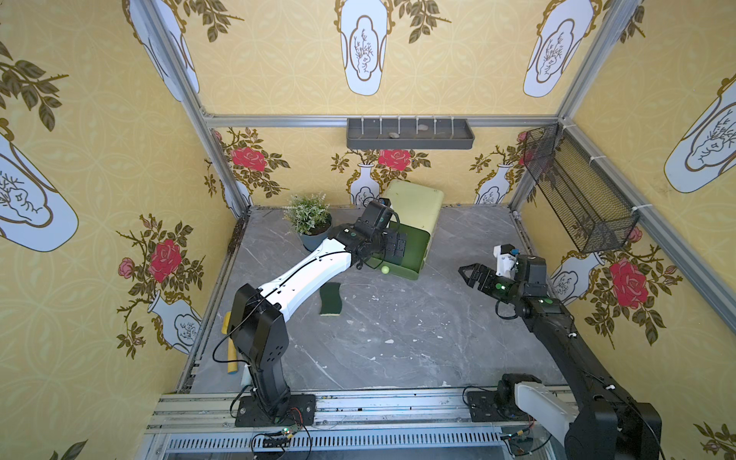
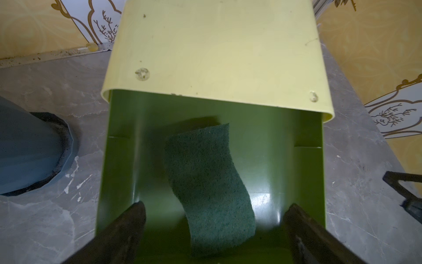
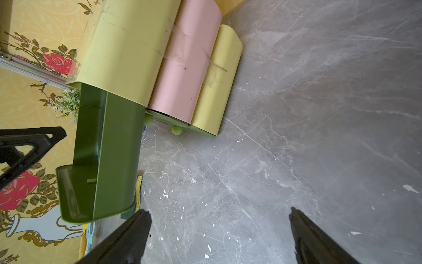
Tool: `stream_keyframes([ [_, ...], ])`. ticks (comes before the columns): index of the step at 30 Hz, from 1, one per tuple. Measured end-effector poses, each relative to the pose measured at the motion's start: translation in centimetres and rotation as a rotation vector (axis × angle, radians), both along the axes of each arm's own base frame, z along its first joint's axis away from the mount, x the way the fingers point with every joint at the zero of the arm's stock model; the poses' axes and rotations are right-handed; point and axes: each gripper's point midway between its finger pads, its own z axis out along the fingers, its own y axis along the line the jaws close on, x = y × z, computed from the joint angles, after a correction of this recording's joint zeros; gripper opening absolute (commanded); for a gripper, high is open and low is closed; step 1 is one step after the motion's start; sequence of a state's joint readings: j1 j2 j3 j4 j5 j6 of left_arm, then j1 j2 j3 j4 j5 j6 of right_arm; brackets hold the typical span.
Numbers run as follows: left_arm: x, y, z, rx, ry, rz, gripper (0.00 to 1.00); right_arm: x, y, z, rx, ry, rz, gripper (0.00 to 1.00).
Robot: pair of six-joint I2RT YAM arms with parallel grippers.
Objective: Take the sponge out of the drawer
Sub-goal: Pick up the sponge from the drawer.
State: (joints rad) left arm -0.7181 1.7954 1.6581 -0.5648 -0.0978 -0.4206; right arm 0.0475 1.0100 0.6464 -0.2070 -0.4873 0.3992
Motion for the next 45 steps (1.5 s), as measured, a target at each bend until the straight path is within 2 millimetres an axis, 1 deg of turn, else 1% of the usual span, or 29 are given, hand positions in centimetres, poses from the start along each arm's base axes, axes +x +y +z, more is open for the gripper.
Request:
stream_keyframes([
  [9, 1.0, -0.5, -2.6, 0.044, 0.057, 0.025, 0.99, -0.1, 0.0, -0.1, 0.000, 0.002, 0.000, 0.98],
  [17, 1.6, -1.0, -4.1, 0.068, 0.083, 0.032, 0.99, -0.2, 0.0, -0.3, -0.001, 0.007, 0.001, 0.98],
  [21, 2.0, -1.2, -4.6, 0.076, 0.089, 0.039, 0.97, -0.2, 0.0, -0.3, -0.002, 0.006, 0.002, 0.98],
  [29, 2.6, -1.5, -5.4, 0.089, 0.096, 0.049, 0.88, -0.2, 0.0, -0.4, -0.003, 0.008, 0.002, 0.98],
  [37, 3.3, -1.6, -5.8, 0.101, 0.091, 0.066, 0.74, -0.2, 0.0, -0.5, -0.003, 0.011, 0.002, 0.98],
  [42, 3.4, -1.6, -5.5, 0.096, 0.087, 0.072, 0.64, -0.3, 0.0, -0.8, -0.003, 0.018, 0.002, 0.98],
  [45, 3.3, -1.5, -4.9, 0.089, 0.079, 0.072, 0.62, -0.3, 0.0, -0.8, -0.003, 0.018, 0.003, 0.97],
])
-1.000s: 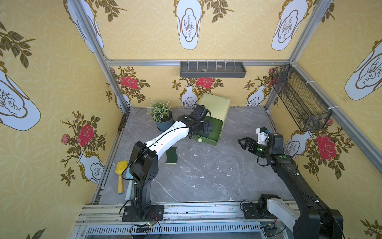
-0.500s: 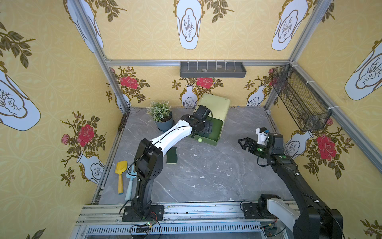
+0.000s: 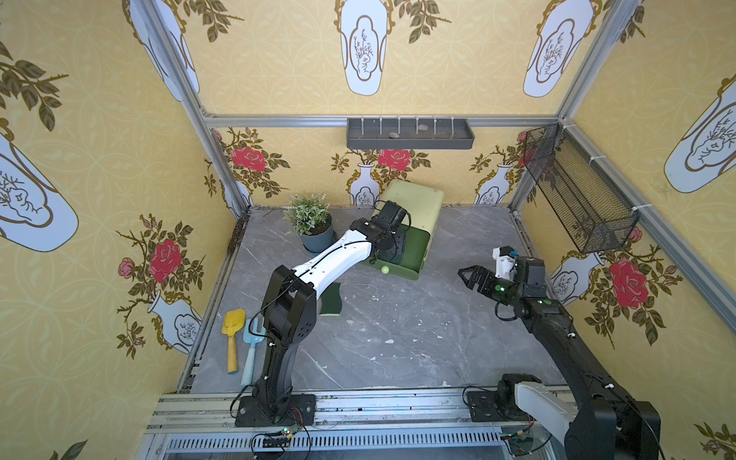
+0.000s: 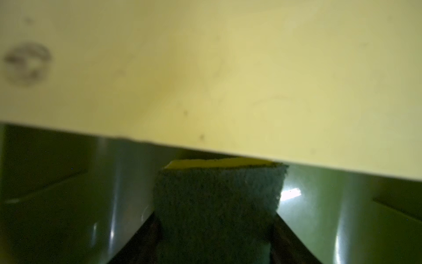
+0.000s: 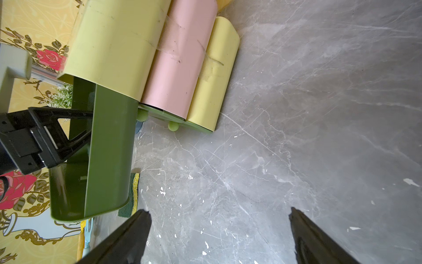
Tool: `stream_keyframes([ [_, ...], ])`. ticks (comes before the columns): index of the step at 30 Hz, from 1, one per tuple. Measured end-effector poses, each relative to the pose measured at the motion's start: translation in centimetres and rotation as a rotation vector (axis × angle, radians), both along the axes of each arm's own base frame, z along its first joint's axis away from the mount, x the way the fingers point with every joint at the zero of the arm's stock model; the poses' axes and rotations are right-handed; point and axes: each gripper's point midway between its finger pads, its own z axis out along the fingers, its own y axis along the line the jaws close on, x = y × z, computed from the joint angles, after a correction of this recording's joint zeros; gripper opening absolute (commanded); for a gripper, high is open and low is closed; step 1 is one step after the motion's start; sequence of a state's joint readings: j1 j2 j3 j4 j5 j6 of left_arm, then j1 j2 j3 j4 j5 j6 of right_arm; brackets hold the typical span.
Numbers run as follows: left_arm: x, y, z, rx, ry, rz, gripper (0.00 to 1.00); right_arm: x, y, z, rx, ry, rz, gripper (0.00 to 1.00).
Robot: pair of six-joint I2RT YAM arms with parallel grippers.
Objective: Take the sponge out of the drawer
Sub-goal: Pick up the sponge from the drawer.
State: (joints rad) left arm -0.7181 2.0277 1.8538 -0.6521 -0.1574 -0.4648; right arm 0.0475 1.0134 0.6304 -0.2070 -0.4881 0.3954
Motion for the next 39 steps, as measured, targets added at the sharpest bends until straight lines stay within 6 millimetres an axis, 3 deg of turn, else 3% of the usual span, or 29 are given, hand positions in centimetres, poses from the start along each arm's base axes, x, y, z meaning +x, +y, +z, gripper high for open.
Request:
stream_keyframes([
  [11, -0.4, 0.4, 3.6, -0.047, -0.056, 0.002, 0.59, -0.1, 0.0, -0.1, 0.001, 0.003, 0.002, 0.97],
  [25, -2.4, 2.0, 7.9, -0.103, -0.114, 0.006, 0.58, -0.1, 0.1, -0.2, 0.002, 0.005, 0.005, 0.97],
  [39, -6.0, 5.9, 10.9, -0.116, -0.178, 0.031, 0.58, -0.2, 0.2, -0.2, 0.003, 0.006, 0.007, 0.98],
])
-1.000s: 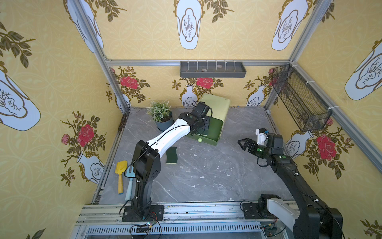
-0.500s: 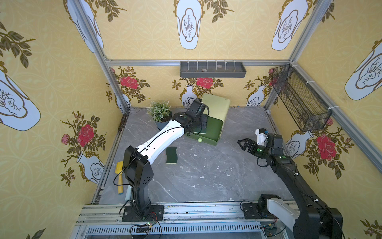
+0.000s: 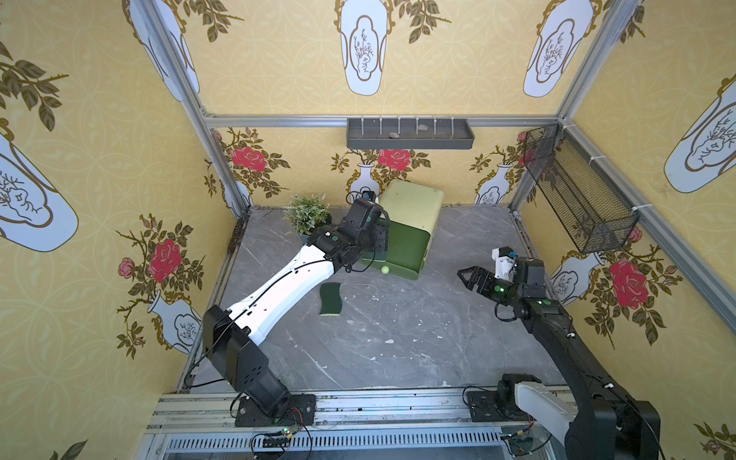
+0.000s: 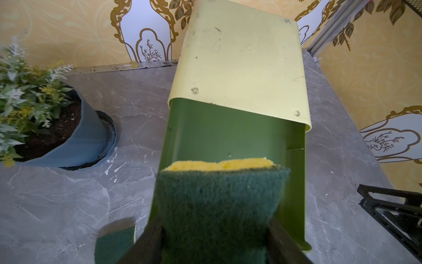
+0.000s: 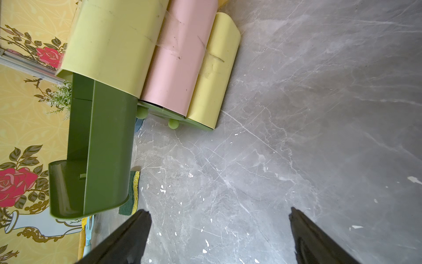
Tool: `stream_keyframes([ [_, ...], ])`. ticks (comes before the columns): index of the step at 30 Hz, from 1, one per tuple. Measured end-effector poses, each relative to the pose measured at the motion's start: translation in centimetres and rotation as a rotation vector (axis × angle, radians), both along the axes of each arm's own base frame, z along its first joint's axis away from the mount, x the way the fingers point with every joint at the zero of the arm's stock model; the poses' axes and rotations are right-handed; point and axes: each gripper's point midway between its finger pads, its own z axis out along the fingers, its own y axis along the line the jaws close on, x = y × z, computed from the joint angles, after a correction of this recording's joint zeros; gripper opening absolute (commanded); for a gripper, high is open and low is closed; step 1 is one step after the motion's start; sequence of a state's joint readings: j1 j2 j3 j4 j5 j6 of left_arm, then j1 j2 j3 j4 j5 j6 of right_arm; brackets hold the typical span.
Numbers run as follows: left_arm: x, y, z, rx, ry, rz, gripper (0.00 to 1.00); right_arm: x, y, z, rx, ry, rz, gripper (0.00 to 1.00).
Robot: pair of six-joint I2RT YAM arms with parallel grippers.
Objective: Take the sponge out of the drawer
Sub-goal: Pick up the sponge from the drawer, then place the sponge at the center of the board.
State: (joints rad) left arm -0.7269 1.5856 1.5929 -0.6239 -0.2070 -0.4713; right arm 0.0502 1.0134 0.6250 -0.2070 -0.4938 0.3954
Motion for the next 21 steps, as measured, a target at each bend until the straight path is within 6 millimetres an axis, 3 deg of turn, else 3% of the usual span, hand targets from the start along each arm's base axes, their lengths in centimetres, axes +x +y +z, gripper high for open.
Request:
stream_keyframes([
  [10, -3.1, 3.3, -0.6, 0.007, -0.017, 0.022, 0.58, 0.0, 0.0, 0.0, 0.000, 0.002, 0.001, 0.98],
  [21, -6.1, 6.2, -4.1, 0.016, 0.039, 0.060, 0.57, 0.0, 0.1, -0.2, 0.000, 0.006, 0.003, 0.98],
])
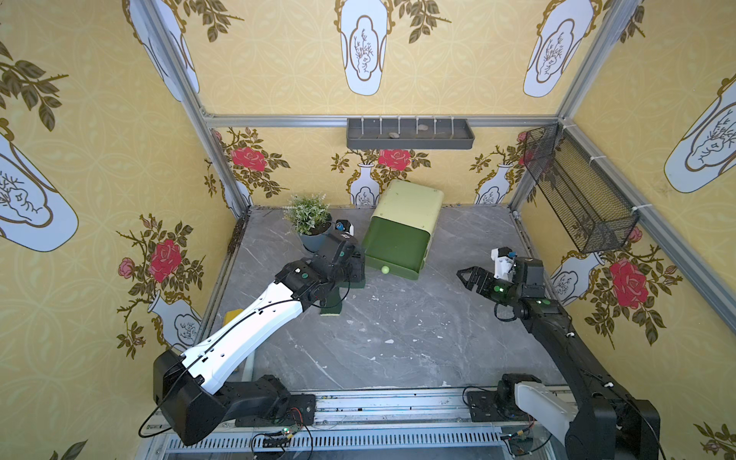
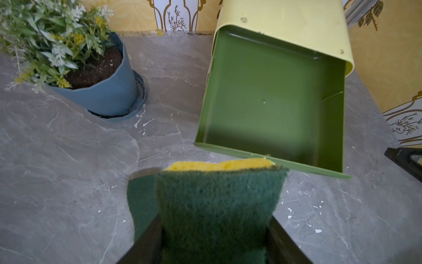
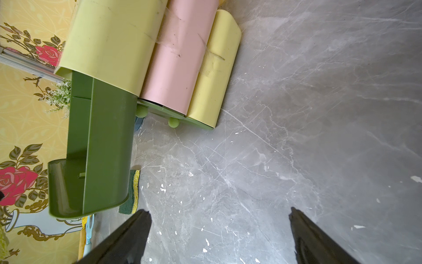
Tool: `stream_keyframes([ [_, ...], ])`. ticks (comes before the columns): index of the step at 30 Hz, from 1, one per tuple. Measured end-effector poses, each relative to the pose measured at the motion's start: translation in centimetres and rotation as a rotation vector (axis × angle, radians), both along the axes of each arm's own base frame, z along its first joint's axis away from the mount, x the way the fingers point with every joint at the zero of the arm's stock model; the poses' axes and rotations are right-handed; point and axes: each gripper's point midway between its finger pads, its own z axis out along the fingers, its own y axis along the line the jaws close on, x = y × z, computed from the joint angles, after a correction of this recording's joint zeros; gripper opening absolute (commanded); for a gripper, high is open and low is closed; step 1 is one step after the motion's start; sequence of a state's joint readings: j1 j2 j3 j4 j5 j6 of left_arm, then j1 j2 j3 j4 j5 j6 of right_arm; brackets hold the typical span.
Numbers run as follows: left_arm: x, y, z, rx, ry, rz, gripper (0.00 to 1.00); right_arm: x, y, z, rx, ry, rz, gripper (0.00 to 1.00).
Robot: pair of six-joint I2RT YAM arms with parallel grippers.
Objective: Take the sponge out of the drawer
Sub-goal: Place the sponge at the center of the board.
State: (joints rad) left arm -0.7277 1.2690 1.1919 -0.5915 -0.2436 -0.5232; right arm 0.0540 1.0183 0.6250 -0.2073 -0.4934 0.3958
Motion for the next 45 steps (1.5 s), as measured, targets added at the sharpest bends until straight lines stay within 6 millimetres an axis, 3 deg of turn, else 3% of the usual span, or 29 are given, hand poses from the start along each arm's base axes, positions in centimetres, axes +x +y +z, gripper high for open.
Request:
stream_keyframes([
  [26, -7.9, 5.0, -14.3, 0.078, 0.313, 0.076, 0.58, 0.0, 0.0, -0.1, -0.003, 0.001, 0.000, 0.98],
  [36, -10.8, 6.9, -18.7, 0.110, 0.417, 0.107, 0.58, 0.0, 0.0, -0.4, -0.004, 0.012, 0.000, 0.98],
  [45, -11.6, 7.5, -20.7, 0.139, 0.454, 0.106, 0.58, -0.1, 0.1, -0.7, -0.004, 0.019, 0.002, 0.97],
])
